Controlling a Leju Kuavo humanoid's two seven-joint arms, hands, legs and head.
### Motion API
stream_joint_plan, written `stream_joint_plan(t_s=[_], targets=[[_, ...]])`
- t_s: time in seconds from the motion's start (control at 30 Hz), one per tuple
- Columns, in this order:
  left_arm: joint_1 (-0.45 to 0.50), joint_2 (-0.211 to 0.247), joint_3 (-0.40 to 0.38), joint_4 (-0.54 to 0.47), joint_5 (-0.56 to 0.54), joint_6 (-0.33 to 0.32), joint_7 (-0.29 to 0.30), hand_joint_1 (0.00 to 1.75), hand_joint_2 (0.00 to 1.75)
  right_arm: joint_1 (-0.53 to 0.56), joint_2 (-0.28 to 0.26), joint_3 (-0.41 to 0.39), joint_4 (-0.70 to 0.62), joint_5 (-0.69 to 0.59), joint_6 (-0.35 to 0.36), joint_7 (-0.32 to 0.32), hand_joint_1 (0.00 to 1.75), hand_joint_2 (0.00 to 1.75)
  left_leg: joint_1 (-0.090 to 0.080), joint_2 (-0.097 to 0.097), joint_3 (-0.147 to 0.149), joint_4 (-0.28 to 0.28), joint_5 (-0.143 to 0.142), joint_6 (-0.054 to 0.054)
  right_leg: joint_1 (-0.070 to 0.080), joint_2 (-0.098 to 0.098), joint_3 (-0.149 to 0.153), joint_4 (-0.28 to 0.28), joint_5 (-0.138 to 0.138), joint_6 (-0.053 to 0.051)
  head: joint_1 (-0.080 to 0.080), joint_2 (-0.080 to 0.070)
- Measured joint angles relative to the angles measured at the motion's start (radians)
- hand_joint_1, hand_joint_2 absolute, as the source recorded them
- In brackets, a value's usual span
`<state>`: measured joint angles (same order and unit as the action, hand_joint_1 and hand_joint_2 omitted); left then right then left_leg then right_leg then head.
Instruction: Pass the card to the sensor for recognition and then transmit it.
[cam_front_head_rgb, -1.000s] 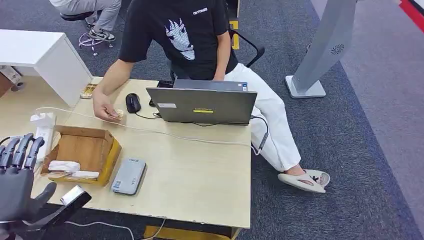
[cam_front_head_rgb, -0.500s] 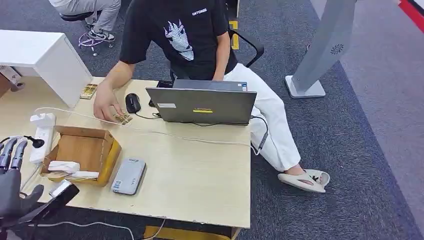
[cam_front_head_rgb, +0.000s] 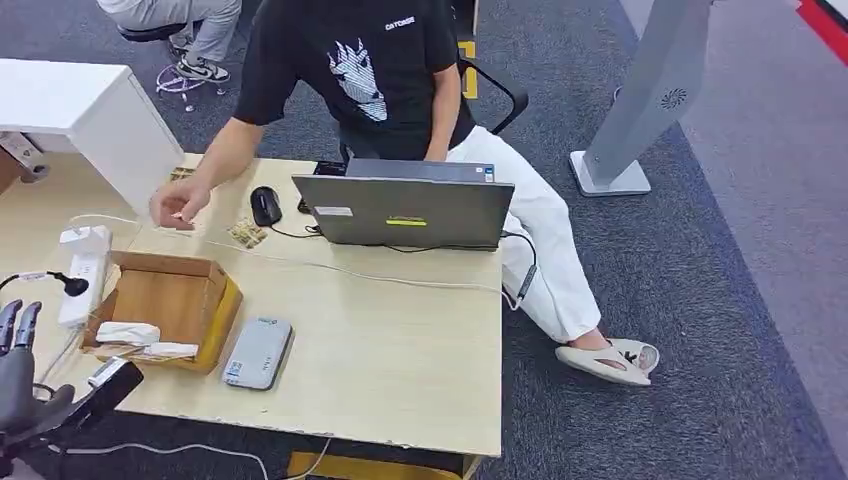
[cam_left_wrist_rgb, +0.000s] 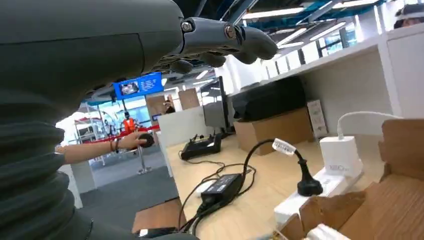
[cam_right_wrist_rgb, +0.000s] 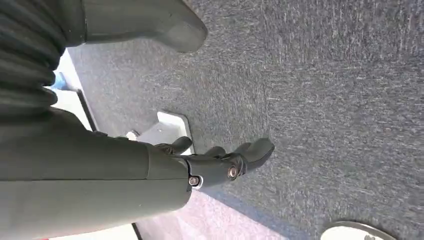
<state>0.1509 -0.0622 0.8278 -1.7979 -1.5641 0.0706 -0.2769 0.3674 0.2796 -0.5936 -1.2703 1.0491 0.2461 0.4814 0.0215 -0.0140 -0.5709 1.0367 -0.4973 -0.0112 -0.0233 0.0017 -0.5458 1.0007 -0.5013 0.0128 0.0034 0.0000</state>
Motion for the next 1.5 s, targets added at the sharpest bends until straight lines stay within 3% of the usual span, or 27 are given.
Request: stream_joint_plan(t_s=[0.13,0.27,0.53,0.87,1.03,1.23,1.5], targets=[[0.002,0.0,-0.011,0.025,-0.003,0.004,0.023,0.0,1.75,-0.001,0.0,-0.001,0.0,0.008,0.004,-0.003,0.0,1.75,0.0,0.0,0.0,0.0,0.0,0.0,0.0,0.0,0.0,0.0,0.0,0.0,0.0,0.0],[0.005,0.0,-0.071,0.044,-0.004,0.006,0.023,0.0,1.75,-0.003,0.0,-0.006,0.0,0.037,0.016,-0.025,0.0,1.75,0.0,0.0,0.0,0.0,0.0,0.0,0.0,0.0,0.0,0.0,0.0,0.0,0.0,0.0],[0.018,0.01,-0.291,0.048,-0.003,-0.003,0.054,0.0,1.75,-0.018,0.0,-0.03,0.002,0.089,0.032,-0.076,0.0,1.75,0.0,0.0,0.0,0.0,0.0,0.0,0.0,0.0,0.0,0.0,0.001,-0.001,0.0,0.0],[0.027,0.035,-0.455,0.048,0.024,-0.019,0.079,0.0,1.75,-0.022,0.0,-0.037,0.004,0.105,0.037,-0.084,0.0,1.75,0.0,0.0,0.0,0.0,0.0,0.0,0.0,0.0,0.0,0.0,0.001,-0.001,0.0,0.0],[0.034,0.05,-0.49,0.048,0.026,-0.031,0.09,0.0,1.75,-0.023,0.0,-0.037,0.005,0.105,0.041,-0.084,0.0,1.75,0.0,0.0,0.0,0.0,0.0,0.0,0.0,0.0,0.0,0.0,0.001,-0.001,0.0,0.0],[0.058,0.084,-0.512,0.045,0.029,-0.145,0.129,0.0,1.75,-0.036,0.0,-0.065,0.01,0.145,0.059,-0.106,0.0,1.75,0.0,0.0,0.0,0.0,0.0,0.0,0.0,0.0,0.0,0.0,0.001,-0.001,0.0,0.0],[0.07,0.111,-0.51,0.036,-0.001,-0.186,0.136,0.0,1.75,-0.052,0.0,-0.105,0.016,0.163,0.074,-0.137,0.0,1.75,0.0,0.0,0.0,0.0,0.0,0.0,0.0,0.0,0.0,0.0,0.001,-0.001,0.0,0.0]])
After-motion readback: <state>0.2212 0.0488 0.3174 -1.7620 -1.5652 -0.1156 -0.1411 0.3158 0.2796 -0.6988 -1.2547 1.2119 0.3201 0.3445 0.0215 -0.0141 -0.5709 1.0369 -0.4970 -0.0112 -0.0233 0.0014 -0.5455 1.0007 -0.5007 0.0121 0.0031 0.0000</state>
